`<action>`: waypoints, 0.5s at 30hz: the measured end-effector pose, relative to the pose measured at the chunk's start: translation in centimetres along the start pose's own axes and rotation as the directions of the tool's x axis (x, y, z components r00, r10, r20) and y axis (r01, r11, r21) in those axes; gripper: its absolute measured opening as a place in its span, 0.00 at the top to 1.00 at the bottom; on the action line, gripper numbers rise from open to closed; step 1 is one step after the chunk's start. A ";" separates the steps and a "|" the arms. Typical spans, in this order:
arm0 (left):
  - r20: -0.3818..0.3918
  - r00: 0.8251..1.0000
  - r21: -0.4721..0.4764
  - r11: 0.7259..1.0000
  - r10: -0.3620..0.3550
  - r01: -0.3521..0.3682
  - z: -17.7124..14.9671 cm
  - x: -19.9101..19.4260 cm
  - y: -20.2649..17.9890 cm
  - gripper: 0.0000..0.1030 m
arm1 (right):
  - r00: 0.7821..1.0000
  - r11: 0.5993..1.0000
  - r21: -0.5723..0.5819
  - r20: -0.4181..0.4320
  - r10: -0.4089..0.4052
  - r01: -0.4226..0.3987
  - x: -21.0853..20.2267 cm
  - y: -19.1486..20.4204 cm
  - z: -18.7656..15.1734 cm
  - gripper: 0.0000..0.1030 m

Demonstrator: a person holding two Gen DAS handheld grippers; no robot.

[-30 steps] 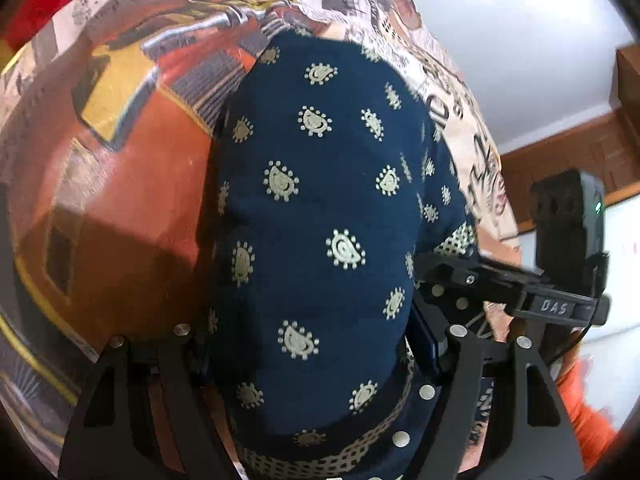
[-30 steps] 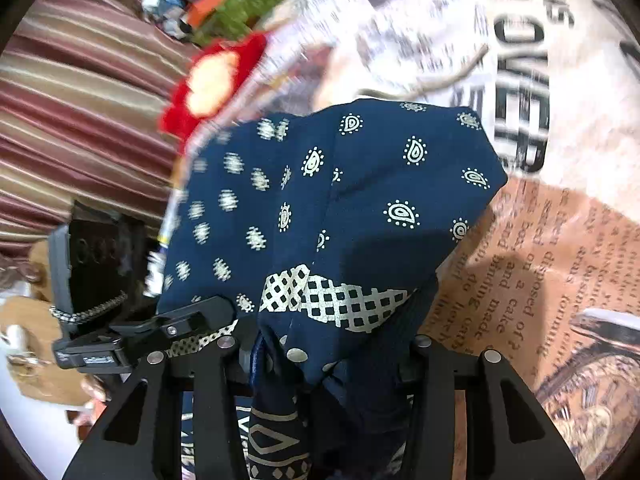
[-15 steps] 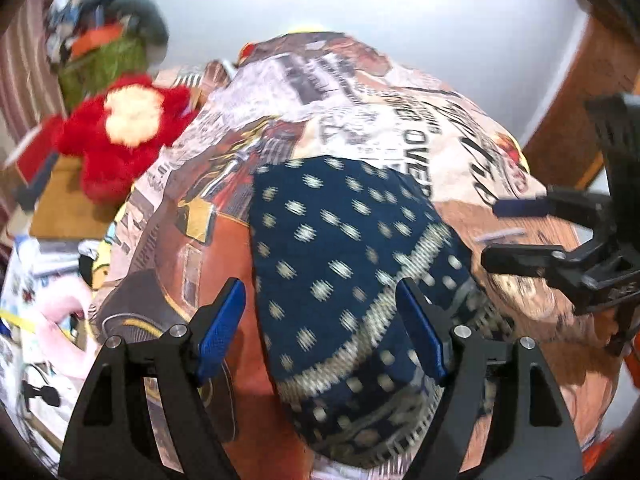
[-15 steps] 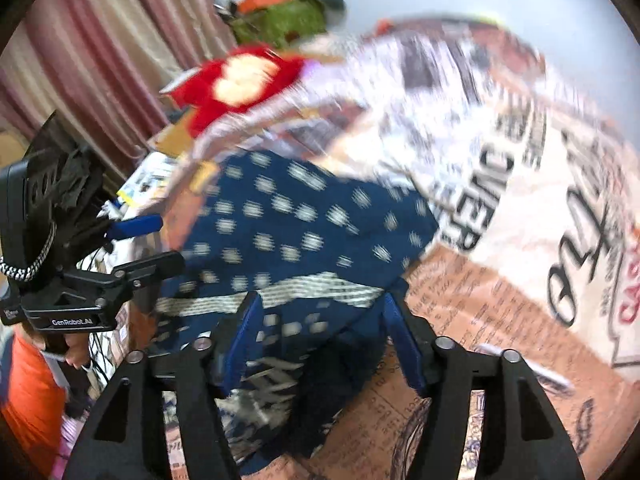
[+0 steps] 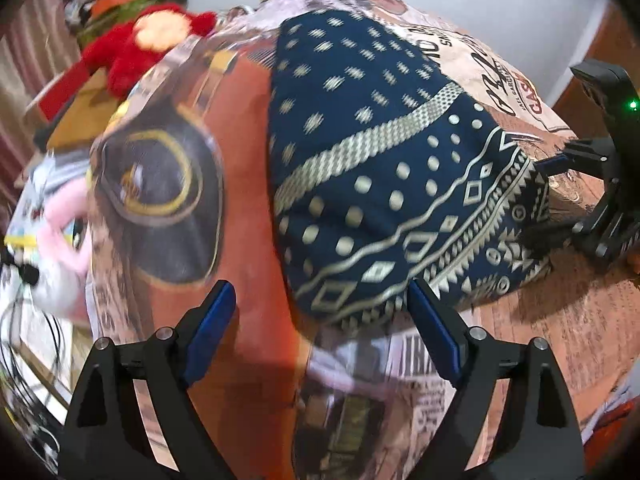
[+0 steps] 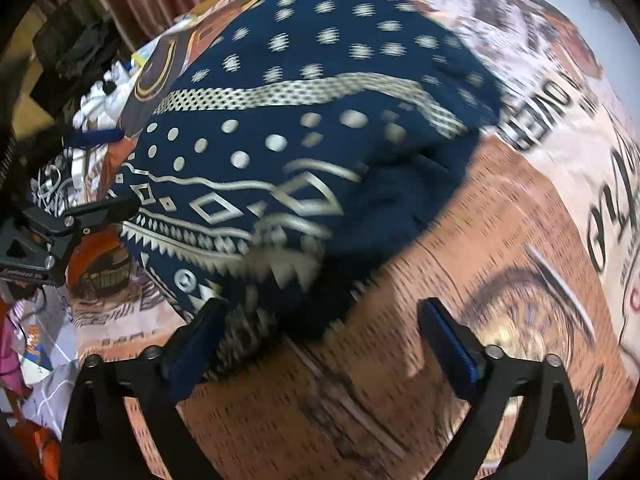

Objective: Fold large clothes
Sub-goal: 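Release the bundle and raise both grippers away from the bed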

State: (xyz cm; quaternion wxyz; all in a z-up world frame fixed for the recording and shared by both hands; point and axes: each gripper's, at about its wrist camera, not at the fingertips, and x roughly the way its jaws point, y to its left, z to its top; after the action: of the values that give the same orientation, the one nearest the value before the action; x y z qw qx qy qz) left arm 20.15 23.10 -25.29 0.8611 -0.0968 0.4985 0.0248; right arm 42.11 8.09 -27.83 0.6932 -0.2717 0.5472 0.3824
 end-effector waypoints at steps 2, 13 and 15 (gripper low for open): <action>-0.015 1.000 -0.009 1.000 0.009 -0.009 -0.4 -0.5 0.3 0.12 | 1.000 0.999 0.033 -0.002 0.015 -0.015 -0.5 -1.0 -0.5 0.04; 0.141 0.987 -0.028 0.997 0.073 -0.070 4.0 -4.7 -1.0 0.14 | 0.978 0.994 0.111 0.211 -0.013 -0.011 -7.6 -2.6 0.2 0.04; 0.092 0.991 -0.037 0.995 0.095 -0.092 4.7 -2.7 -1.2 0.14 | 0.973 0.992 0.127 0.229 -0.025 -0.005 -7.3 -2.6 1.5 0.04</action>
State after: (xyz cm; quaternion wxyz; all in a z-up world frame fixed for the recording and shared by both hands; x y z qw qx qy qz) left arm 23.03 22.99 -20.53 0.8798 -0.0859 0.4609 0.0779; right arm 44.28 6.15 -20.48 0.7697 -0.1837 0.4849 0.3723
